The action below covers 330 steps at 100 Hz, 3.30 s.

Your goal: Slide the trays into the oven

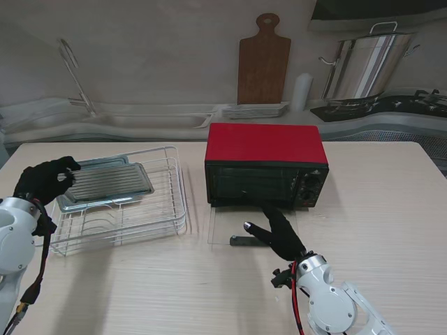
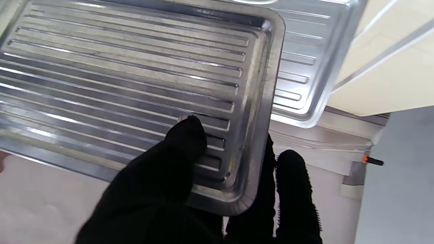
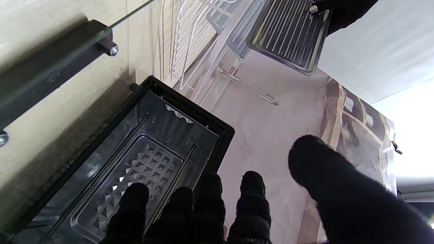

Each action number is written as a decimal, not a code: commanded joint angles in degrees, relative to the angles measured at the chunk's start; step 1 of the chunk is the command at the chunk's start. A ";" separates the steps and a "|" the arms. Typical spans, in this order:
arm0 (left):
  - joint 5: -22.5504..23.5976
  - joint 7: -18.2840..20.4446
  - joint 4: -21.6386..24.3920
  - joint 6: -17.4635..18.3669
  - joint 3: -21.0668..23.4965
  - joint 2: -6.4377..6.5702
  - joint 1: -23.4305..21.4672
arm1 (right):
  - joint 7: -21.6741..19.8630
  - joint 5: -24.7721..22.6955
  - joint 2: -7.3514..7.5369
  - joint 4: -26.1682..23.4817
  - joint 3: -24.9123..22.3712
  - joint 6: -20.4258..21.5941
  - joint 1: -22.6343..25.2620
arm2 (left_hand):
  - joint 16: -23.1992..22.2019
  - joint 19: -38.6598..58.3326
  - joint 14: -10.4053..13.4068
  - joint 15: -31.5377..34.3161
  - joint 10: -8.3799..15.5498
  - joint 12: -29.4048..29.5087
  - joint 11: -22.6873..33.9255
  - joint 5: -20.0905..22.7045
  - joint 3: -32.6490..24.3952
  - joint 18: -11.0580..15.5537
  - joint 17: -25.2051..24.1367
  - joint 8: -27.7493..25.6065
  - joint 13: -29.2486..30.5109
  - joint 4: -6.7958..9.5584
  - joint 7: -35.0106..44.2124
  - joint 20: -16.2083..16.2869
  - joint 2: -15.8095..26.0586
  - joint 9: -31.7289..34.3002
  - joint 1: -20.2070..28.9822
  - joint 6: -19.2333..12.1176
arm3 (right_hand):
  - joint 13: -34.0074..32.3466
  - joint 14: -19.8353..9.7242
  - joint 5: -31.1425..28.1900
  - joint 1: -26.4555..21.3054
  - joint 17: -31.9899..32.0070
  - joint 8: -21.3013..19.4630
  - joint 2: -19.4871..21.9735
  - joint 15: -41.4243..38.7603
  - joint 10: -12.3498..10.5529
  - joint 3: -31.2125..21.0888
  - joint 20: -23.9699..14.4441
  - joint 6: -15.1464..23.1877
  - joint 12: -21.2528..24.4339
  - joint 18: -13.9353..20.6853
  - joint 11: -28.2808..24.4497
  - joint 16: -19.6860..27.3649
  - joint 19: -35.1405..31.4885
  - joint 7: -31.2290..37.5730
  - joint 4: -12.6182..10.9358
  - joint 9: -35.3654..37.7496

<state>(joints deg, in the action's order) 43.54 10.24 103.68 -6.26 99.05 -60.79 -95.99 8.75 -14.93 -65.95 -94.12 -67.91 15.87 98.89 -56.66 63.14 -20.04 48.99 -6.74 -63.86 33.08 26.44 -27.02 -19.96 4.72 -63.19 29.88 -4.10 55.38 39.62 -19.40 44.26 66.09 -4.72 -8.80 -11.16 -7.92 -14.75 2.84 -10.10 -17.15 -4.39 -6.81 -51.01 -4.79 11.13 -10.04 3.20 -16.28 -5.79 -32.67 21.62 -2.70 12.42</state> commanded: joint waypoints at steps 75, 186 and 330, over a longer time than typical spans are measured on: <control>-8.80 10.06 12.88 3.25 -6.21 0.59 -3.51 | 2.67 1.55 -1.68 -1.03 2.89 0.26 -0.97 | -1.12 5.02 -2.64 5.50 0.20 -4.31 16.94 8.43 -10.83 -4.04 1.50 -10.15 4.60 3.82 12.38 1.91 3.45 8.34 1.42 -1.57 | -4.97 5.71 0.29 0.25 -5.09 -2.76 -8.79 -13.65 5.17 -5.75 -9.63 -7.96 -7.36 -1.99 -17.70 -7.86 -22.41 11.54 4.14 -0.43; -13.03 17.34 7.22 4.75 -19.60 2.10 9.27 | 5.85 3.84 -3.09 0.94 9.12 4.68 -3.70 | -0.68 5.69 -2.43 6.42 0.35 -4.26 17.46 8.09 -11.75 -4.26 1.83 -9.85 4.98 4.04 12.43 2.14 3.53 8.53 0.63 -1.55 | -19.50 9.33 -15.81 -11.08 -17.97 -5.10 -17.91 -18.92 7.53 -15.25 -13.81 -7.59 -9.02 -4.55 -20.57 -10.70 -28.67 17.50 7.54 17.01; -12.27 19.36 9.24 11.96 -17.27 2.80 7.08 | 7.20 14.18 -4.91 0.29 10.74 3.91 -3.95 | 23.09 -19.11 3.52 -29.53 -0.56 35.50 -15.02 -11.80 0.72 0.91 -8.34 34.33 -14.54 3.67 -27.33 -3.76 4.05 -21.07 -24.78 9.35 | -53.67 27.14 -52.80 -35.41 -53.78 -18.52 -22.36 -46.89 18.21 -23.17 -17.36 -6.05 -14.71 -13.76 -29.98 -17.05 -57.53 30.59 18.32 49.41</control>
<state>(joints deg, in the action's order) 31.31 28.53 111.78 5.48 81.40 -58.00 -88.30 16.42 -1.05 -69.94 -93.15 -57.58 20.14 94.35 -34.71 46.67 -17.85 21.08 -7.91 -29.51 19.39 17.38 -28.93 -20.47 -1.83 -30.48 17.06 0.24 30.27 36.65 -16.56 26.13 44.23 3.20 -58.72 13.12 -52.45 -45.72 -47.78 -23.16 -42.29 -47.20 10.30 -69.09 -21.88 0.24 -23.29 -14.65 -44.51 -21.18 -86.15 41.53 14.20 60.39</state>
